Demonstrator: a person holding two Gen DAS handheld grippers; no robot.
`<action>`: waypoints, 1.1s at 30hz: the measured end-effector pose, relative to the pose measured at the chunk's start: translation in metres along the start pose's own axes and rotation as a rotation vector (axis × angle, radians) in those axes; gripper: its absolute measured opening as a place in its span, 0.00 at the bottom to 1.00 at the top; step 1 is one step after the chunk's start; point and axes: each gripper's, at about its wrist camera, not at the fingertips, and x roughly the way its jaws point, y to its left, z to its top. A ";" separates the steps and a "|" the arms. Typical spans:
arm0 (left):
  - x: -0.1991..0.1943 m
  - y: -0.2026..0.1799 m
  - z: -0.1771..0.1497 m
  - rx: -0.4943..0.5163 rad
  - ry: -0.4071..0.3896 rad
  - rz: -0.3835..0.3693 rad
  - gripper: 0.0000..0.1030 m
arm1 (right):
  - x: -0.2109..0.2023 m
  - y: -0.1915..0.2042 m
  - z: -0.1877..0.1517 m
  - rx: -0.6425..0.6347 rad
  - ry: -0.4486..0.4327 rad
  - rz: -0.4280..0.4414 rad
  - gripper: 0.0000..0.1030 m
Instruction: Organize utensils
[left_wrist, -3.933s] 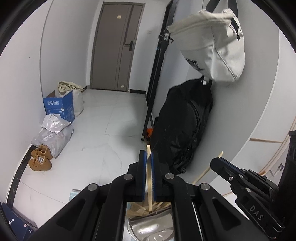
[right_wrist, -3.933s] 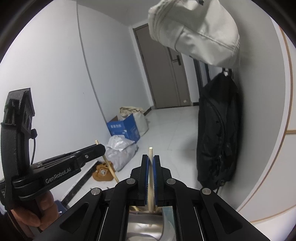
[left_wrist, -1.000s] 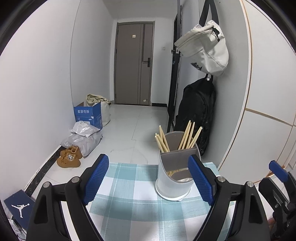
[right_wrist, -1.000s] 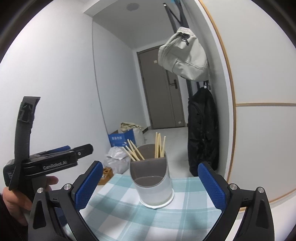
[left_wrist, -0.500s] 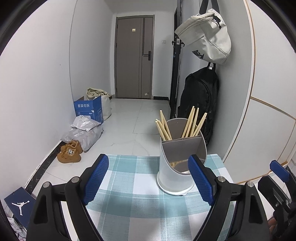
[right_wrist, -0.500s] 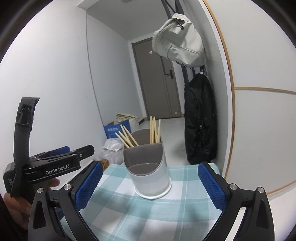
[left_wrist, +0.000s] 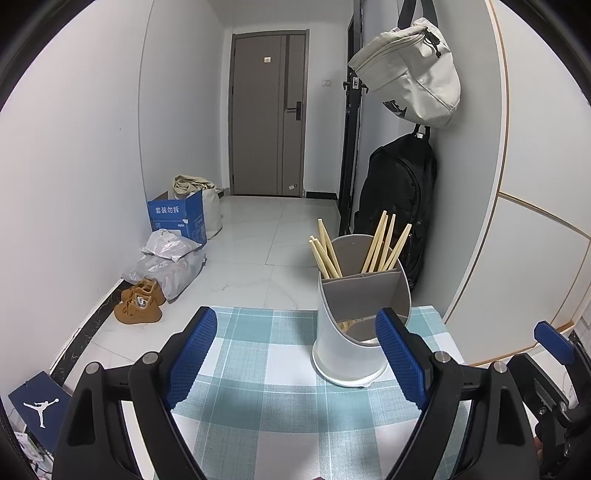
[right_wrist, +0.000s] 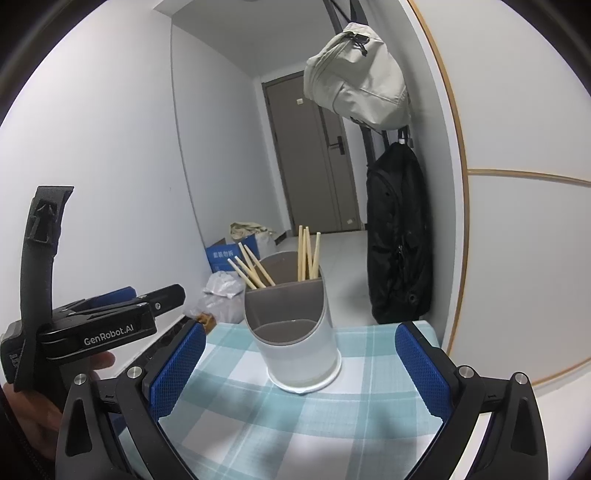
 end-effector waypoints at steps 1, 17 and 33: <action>0.000 0.000 0.000 -0.001 0.002 -0.001 0.82 | 0.000 0.000 0.000 0.001 0.001 -0.001 1.00; 0.000 -0.001 0.000 -0.002 0.006 0.011 0.82 | -0.001 0.000 0.000 0.005 0.005 -0.007 1.00; 0.001 0.001 0.000 -0.015 0.012 0.008 0.82 | 0.000 0.001 -0.002 -0.003 0.006 -0.007 1.00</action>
